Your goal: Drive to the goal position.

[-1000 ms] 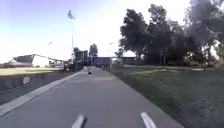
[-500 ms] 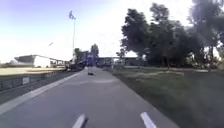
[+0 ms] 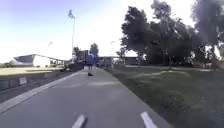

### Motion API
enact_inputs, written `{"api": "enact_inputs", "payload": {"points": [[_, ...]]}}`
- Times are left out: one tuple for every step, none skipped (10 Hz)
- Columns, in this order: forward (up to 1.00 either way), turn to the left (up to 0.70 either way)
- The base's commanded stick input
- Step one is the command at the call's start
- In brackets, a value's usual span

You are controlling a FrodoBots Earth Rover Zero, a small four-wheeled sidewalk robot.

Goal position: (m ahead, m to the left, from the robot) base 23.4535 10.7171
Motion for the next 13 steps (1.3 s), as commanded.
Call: {"api": "enact_inputs", "payload": {"points": [[0.98, 0.0], [0.98, 0.0], [0.98, 0.0], [0.98, 0.0], [0.98, 0.0], [0.98, 0.0], [0.98, 0.0], [0.98, 0.0], [0.98, 0.0], [0.98, 0.0], [0.98, 0.0], [0.98, 0.0], [0.98, 0.27]]}}
